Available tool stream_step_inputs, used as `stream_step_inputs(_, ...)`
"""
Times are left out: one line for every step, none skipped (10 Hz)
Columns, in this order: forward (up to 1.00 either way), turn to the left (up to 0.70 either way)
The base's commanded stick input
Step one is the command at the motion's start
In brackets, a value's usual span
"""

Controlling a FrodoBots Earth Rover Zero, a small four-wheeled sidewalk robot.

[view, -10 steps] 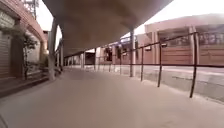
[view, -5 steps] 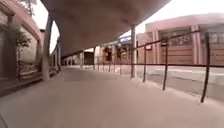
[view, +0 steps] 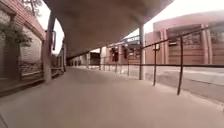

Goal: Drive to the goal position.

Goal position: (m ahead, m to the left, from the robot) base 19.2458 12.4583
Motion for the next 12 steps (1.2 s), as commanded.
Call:
stream_step_inputs(0.7, 0.0)
stream_step_inputs(0.7, 0.0)
stream_step_inputs(0.7, 0.0)
stream_step_inputs(0.7, 0.14)
stream_step_inputs(0.7, 0.21)
stream_step_inputs(0.7, 0.35)
stream_step_inputs(0.7, 0.35)
stream_step_inputs(0.7, 0.2)
stream_step_inputs(0.7, 0.02)
stream_step_inputs(0.7, 0.0)
stream_step_inputs(0.7, 0.0)
stream_step_inputs(0.7, 0.0)
